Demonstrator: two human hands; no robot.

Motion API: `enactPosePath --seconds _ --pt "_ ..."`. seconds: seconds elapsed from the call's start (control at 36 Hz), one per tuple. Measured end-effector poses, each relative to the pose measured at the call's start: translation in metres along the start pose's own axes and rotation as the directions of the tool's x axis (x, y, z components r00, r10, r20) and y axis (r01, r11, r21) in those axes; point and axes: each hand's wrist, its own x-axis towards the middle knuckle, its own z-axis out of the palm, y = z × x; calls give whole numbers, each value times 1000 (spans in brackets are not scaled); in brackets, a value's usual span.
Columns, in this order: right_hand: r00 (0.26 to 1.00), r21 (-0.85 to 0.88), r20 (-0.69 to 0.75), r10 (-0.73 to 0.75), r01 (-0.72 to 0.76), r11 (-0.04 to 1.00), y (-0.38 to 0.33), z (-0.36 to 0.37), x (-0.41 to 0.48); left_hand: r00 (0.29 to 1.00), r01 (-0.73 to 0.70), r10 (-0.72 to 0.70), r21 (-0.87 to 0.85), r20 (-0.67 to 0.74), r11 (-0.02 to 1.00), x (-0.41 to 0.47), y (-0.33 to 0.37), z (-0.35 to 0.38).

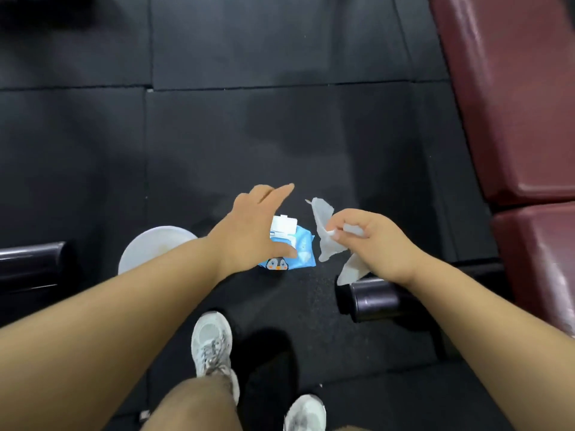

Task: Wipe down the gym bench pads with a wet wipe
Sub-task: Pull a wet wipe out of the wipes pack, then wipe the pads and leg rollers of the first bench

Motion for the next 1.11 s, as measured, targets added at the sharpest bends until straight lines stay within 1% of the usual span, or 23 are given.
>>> enactPosePath --seconds 0.06,0.17,0.25,0.31,0.33,0.39,0.44,0.5,0.56,0.61,0.67,0.83,0.89,0.94,1.0,1.06,1.11 --pt "997 -14 62 -37 38 999 -38 -16 -29 999 -36 35 -20 -34 999 -29 28 -26" --pt "984 -10 149 -95 97 995 -112 -48 -89 999 -36 36 -83 -6 996 -89 80 -73" --pt "984 -41 110 -138 143 989 -158 -67 -130 1000 -14 13 -127 -10 992 -135 116 -101" --pt "987 -134 73 -142 151 979 -183 -80 -154 999 2 -10 -229 -34 973 -168 138 -119" --pt "988 -182 75 -138 149 972 -195 -86 -166 998 10 -27 -295 -55 955 -185 149 -128" --pt "983 -259 126 -137 166 952 -217 -97 -187 989 41 -95 -403 -116 914 -218 168 -143" --pt "976 -304 167 -142 188 934 -240 -101 -208 971 36 -131 -423 -198 905 -248 181 -154" --pt "973 -283 158 -170 210 936 -260 -99 -226 949 22 -149 -409 -280 912 -275 192 -164" --pt "971 -223 119 -208 230 947 -278 -90 -240 914 20 -200 -455 -352 890 -302 198 -175" --pt "975 -131 72 -211 219 967 -293 -78 -252 871 25 -276 -524 -406 851 -327 201 -184" --pt "979 -51 33 -200 202 978 -308 -64 -261 835 28 -345 -593 -428 804 -350 199 -191" --pt "986 78 -57 -157 161 984 -349 -16 -274 743 25 -489 -711 -457 703 -413 170 -206" --pt "989 116 -50 -142 147 982 -367 0 -277 713 6 -531 -754 -458 657 -432 156 -213" --pt "992 157 13 -129 125 980 -386 16 -280 689 -4 -559 -774 -461 633 -450 140 -223" --pt "987 139 89 -132 119 983 -407 34 -280 691 -20 -562 -790 -454 613 -468 121 -236" --pt "981 99 134 -142 129 987 -427 54 -279 731 -22 -534 -796 -425 604 -486 99 -251" --pt "979 43 137 -148 143 989 -448 78 -275 757 46 -504 -735 -416 676 -505 74 -267"
